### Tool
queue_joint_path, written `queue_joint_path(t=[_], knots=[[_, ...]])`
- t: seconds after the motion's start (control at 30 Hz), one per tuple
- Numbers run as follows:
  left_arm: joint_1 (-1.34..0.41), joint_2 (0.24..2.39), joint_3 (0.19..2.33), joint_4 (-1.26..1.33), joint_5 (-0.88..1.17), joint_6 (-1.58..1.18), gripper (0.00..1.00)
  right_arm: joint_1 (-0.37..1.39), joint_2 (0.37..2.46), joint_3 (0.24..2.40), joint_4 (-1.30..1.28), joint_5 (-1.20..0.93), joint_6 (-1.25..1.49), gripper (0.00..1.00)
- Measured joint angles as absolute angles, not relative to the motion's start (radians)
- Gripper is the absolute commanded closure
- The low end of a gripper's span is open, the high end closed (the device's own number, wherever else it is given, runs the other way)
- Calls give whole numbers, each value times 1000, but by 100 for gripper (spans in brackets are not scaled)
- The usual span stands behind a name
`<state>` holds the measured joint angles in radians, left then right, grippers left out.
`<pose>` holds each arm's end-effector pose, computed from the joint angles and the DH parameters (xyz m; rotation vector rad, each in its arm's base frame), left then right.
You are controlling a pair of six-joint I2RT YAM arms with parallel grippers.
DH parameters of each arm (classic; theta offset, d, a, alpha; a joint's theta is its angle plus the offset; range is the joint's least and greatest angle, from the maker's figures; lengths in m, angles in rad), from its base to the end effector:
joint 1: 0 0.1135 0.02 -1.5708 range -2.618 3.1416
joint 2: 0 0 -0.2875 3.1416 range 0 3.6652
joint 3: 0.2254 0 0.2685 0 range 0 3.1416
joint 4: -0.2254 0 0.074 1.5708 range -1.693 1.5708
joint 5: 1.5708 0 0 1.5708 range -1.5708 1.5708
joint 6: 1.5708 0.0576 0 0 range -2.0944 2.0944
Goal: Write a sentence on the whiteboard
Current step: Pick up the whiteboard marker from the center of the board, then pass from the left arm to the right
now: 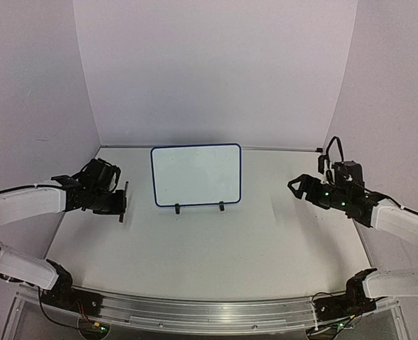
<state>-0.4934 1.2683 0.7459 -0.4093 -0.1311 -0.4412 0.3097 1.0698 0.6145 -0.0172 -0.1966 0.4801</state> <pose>0.2407 -0.1209 0.2041 0.0110 2.5054 -0.2266 0.2438 0.0898 0.2451 0.0525 2.1046 0.6860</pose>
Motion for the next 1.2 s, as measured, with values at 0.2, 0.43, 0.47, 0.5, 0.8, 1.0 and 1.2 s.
queue_joint_path(t=[0.2, 0.43, 0.47, 0.5, 0.8, 1.0, 1.2], knots=[[-595, 1050, 703, -389, -115, -426, 100, 470, 1192, 737, -36, -305, 507, 7], [-693, 967, 674, -358, 14, -397, 100, 632, 1420, 939, -49, -471, 537, 8], [-721, 975, 677, -355, 29, -391, 100, 649, 1447, 965, -48, -497, 544, 9], [-749, 985, 681, -351, 43, -387, 100, 665, 1474, 993, -46, -526, 551, 11], [-941, 1147, 802, -306, 180, -305, 100, 720, 1644, 1175, -37, -793, 600, 20], [-974, 1242, 871, -286, 285, -254, 100, 751, 1695, 1197, -48, -895, 601, 37], [-976, 1319, 914, -287, 382, -226, 100, 781, 1724, 1211, -61, -964, 597, 53]])
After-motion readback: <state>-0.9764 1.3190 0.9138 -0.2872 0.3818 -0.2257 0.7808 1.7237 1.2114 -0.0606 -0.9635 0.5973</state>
